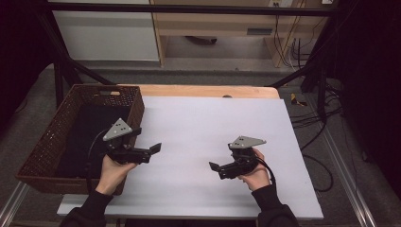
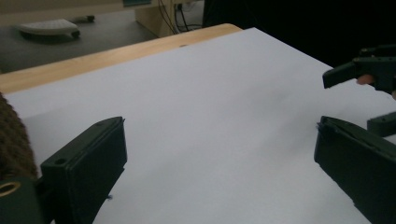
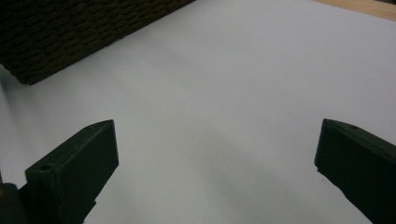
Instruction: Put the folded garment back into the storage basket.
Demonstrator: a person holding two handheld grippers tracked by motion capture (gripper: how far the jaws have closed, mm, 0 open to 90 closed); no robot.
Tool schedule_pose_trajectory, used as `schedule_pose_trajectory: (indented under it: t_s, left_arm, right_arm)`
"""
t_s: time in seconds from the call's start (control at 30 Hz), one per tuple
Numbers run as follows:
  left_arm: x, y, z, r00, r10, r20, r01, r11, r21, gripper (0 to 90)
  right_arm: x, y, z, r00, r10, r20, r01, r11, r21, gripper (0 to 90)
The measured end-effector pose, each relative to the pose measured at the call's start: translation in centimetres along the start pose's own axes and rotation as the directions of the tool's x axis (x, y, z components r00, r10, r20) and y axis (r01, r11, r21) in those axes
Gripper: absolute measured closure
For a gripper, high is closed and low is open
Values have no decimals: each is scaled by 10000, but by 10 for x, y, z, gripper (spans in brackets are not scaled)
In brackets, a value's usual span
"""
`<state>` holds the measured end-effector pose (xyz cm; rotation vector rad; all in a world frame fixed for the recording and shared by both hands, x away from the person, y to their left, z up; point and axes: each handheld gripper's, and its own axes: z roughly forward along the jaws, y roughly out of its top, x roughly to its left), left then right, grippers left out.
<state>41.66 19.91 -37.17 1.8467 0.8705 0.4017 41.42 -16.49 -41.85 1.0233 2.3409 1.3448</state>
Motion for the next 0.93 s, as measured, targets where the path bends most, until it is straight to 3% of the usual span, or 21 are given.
schedule_pose_trajectory:
  t_s: [0.53, 0.77, 0.93]
  left_arm:
    - [-20, -39, 34, 9967, 277, 757, -329, 9971, 682, 20]
    - [-27, -58, 39, 9946, 472, 922, -549, 9951, 828, 23]
    - [-26, -63, 42, 9952, 439, 879, -522, 9942, 944, 24]
  right_arm:
    - [-32, -36, -19, 9963, 625, 582, -627, 9980, 18, 2]
    - [-37, -49, -21, 9947, 794, 658, -806, 9966, 152, 2]
    - [-37, -52, -18, 9957, 678, 625, -697, 9972, 283, 2]
